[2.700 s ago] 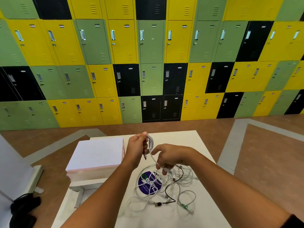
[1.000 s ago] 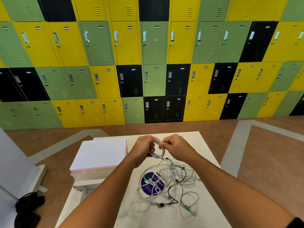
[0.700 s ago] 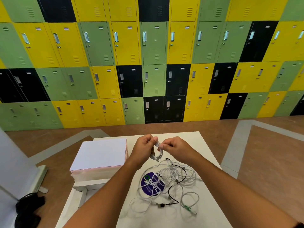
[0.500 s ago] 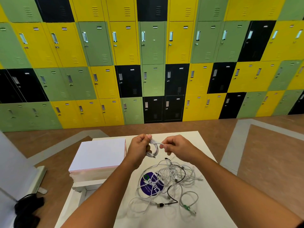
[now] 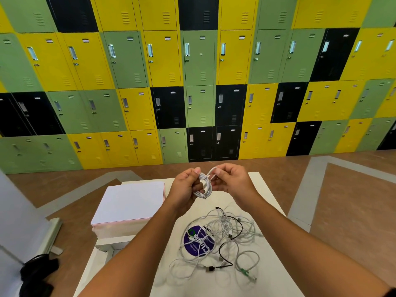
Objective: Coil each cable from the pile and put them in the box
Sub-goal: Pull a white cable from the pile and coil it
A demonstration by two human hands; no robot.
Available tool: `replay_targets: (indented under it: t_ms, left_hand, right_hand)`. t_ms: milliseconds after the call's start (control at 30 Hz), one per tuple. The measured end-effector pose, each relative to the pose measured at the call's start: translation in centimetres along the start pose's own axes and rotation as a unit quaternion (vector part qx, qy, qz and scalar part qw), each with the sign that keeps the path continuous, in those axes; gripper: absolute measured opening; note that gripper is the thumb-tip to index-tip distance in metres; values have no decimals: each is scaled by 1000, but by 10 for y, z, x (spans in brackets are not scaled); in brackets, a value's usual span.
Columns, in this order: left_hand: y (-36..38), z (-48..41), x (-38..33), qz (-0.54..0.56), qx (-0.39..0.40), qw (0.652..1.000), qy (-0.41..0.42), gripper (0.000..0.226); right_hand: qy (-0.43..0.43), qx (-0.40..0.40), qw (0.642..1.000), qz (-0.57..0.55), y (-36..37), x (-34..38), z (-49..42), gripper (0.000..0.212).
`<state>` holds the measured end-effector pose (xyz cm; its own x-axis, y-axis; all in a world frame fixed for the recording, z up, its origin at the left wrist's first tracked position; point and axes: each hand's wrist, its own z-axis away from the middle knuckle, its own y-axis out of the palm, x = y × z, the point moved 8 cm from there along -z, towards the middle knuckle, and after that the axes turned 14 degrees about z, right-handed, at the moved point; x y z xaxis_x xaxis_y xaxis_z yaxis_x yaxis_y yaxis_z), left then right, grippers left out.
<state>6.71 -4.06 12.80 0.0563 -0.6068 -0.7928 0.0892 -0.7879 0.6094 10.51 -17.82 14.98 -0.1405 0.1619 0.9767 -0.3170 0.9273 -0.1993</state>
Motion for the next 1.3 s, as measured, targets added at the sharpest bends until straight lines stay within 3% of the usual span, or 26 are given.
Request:
replay_targets:
  t_ms: [167, 533, 833, 1033, 1300]
  left_hand:
    - [0, 0, -8, -111, 15, 994, 6, 29]
    - [11, 6, 7, -16, 43, 998, -44, 27]
    - [1, -1, 14, -33, 11, 999, -24, 26]
    - [-2, -1, 16, -102, -1, 995, 0, 34]
    - [-3, -8, 15, -148, -17, 989, 9, 27]
  right_hand:
    - [13, 15, 999, -50, 1, -4, 4, 16]
    - [85, 23, 983, -158, 14, -16, 9, 13]
    - [128, 52, 984, -115, 26, -32, 16, 8]
    - [146, 100, 983, -49, 24, -35, 18, 13]
    - [144, 88, 982, -91, 17, -33, 19, 17]
